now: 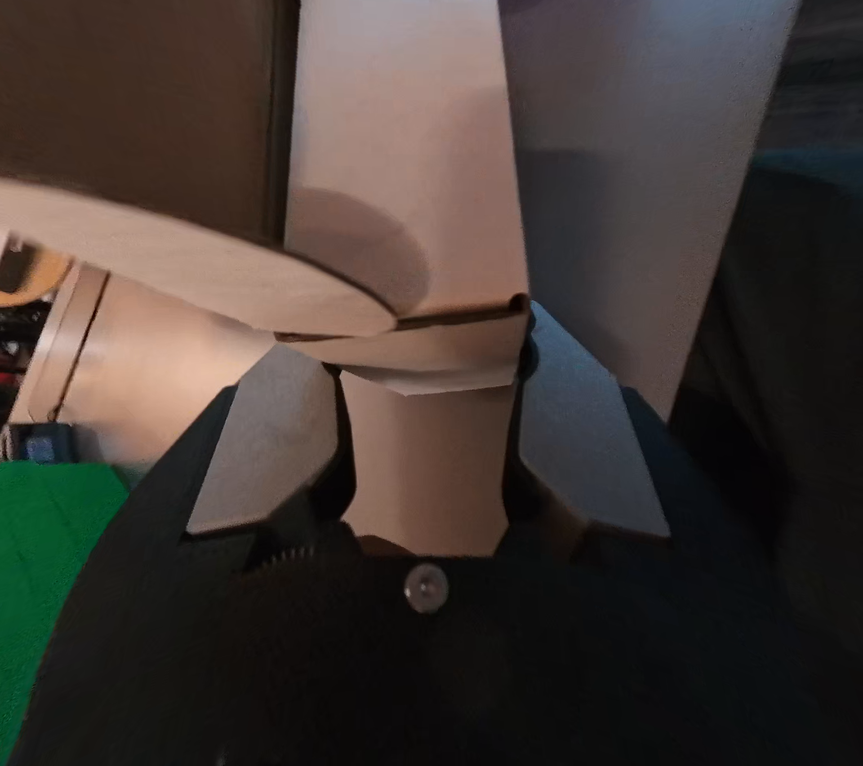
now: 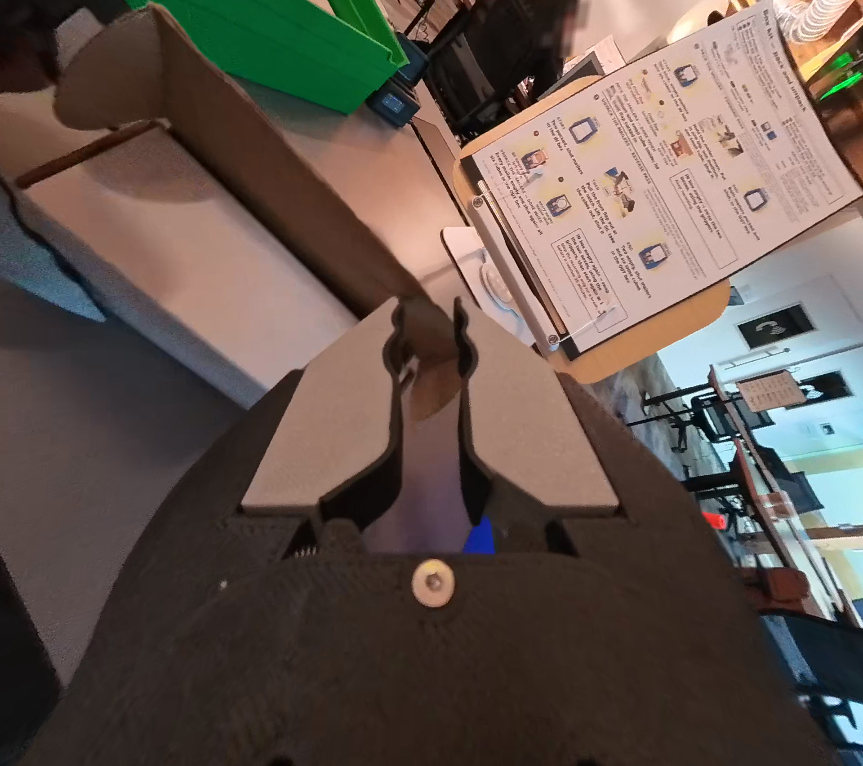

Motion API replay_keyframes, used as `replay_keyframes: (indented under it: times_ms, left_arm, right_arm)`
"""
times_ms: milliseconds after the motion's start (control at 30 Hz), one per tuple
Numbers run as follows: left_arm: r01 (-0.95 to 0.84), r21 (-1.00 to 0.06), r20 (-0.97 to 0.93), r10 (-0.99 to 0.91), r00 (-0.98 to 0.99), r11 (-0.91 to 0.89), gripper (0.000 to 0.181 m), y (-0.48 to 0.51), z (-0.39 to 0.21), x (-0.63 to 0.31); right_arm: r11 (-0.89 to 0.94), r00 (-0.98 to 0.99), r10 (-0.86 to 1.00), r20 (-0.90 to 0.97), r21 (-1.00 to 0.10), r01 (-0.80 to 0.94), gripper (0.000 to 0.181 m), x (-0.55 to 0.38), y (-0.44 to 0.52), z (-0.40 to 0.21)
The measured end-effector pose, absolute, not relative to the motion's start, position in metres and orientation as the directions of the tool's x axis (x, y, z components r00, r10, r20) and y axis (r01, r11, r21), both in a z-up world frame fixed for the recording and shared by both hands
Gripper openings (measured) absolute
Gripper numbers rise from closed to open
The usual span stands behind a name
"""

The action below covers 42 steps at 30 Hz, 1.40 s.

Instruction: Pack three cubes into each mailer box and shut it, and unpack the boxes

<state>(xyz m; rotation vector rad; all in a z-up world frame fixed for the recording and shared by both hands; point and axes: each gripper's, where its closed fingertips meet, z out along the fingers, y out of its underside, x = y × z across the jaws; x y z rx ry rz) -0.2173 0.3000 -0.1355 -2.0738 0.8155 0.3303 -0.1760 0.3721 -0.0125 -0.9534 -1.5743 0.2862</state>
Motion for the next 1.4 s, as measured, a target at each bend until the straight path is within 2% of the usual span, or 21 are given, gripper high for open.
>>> replay_keyframes:
  times_ms: [33,200,300,400,467,667,867,967,1067,1200,1233,1400]
  left_arm:
    - [-0.632,-0.642,-0.482,-0.412,0.773,-0.434,0.076,0.302,-0.136,-0.22]
    - [-0.598,-0.656,-0.454,-0.392,0.8,-0.461,0.075,0.303,-0.136,-0.229]
    - [-0.606,-0.649,-0.464,-0.393,0.794,-0.46,0.075,0.302,-0.136,-0.23]
    - [-0.609,-0.648,-0.466,-0.395,0.792,-0.457,0.075,0.302,-0.136,-0.23]
    - [-0.613,-0.644,-0.468,-0.398,0.789,-0.459,0.075,0.301,-0.136,-0.23]
    - [-0.635,-0.628,-0.482,-0.416,0.771,-0.449,0.075,0.298,-0.136,-0.228]
    - [-0.385,-0.805,-0.14,-0.486,0.862,-0.451,0.07,0.286,-0.113,-0.208]
    - [-0.337,-0.851,-0.118,-0.48,0.87,-0.402,0.073,0.284,-0.092,-0.206]
    - [-0.348,-0.852,-0.155,-0.447,0.881,-0.391,0.078,0.286,-0.087,-0.207]
    - [-0.26,-0.908,-0.089,-0.456,0.886,-0.328,0.065,0.287,-0.069,-0.199]
    - [-0.224,-0.92,-0.061,-0.445,0.893,-0.323,0.057,0.288,-0.065,-0.201]
    - [-0.141,-0.935,0.004,-0.406,0.914,-0.325,0.047,0.292,-0.062,-0.211]
  right_arm:
    - [0.643,0.043,0.695,0.718,-0.647,0.409,0.017,-0.175,0.372,-0.013]
    - [0.707,-0.064,0.682,0.729,-0.634,0.313,0.031,-0.169,0.347,-0.01]
    - [0.737,-0.201,0.674,0.711,-0.632,0.24,0.06,-0.167,0.318,-0.02]
    - [0.728,-0.28,0.685,0.673,-0.618,0.298,0.081,-0.17,0.312,-0.04]
    - [0.728,-0.312,0.685,0.658,-0.602,0.329,0.088,-0.174,0.311,-0.053]
    - [0.753,-0.328,0.648,0.688,-0.512,0.414,0.083,-0.183,0.326,-0.084]
    - [0.781,-0.34,0.61,0.716,-0.47,0.411,0.09,-0.189,0.327,-0.095]
    - [0.782,-0.348,0.611,0.711,-0.476,0.401,0.091,-0.189,0.327,-0.096]
    - [0.792,-0.355,0.598,0.719,-0.463,0.397,0.091,-0.187,0.327,-0.096]
    - [0.803,-0.357,0.581,0.732,-0.443,0.398,0.087,-0.185,0.327,-0.095]
    - [0.806,-0.357,0.577,0.735,-0.438,0.399,0.087,-0.184,0.327,-0.095]
    - [0.81,-0.378,0.577,0.724,-0.448,0.378,0.088,-0.184,0.319,-0.096]
